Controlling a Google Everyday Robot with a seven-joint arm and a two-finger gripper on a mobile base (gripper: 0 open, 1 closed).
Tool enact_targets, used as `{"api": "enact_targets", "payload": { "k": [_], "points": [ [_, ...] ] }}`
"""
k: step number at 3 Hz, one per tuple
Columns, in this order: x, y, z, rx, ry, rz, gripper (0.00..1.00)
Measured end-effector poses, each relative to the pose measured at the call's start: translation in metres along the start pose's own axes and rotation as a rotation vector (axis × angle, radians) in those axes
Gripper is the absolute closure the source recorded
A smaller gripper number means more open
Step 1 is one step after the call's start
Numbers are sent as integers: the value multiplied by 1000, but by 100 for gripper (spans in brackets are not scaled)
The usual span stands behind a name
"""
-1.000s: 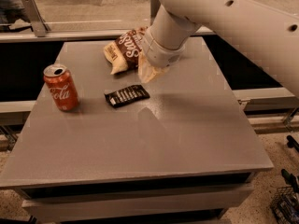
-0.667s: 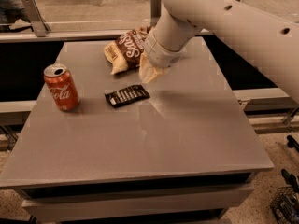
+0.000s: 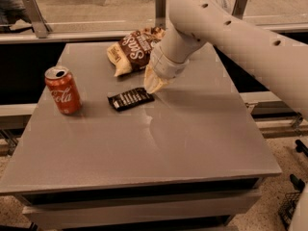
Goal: Move rxbar chocolate near coke can
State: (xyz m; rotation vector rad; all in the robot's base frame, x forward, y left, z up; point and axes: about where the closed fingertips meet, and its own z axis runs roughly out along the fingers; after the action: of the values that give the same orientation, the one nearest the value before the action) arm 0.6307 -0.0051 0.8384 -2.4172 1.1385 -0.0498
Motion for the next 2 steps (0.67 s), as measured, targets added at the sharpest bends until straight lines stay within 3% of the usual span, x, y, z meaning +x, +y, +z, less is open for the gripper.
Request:
{"api": "enact_targets", "payload": {
  "k": [2],
  "points": [
    [0, 1, 8, -8, -18, -9, 100]
  ]
}}
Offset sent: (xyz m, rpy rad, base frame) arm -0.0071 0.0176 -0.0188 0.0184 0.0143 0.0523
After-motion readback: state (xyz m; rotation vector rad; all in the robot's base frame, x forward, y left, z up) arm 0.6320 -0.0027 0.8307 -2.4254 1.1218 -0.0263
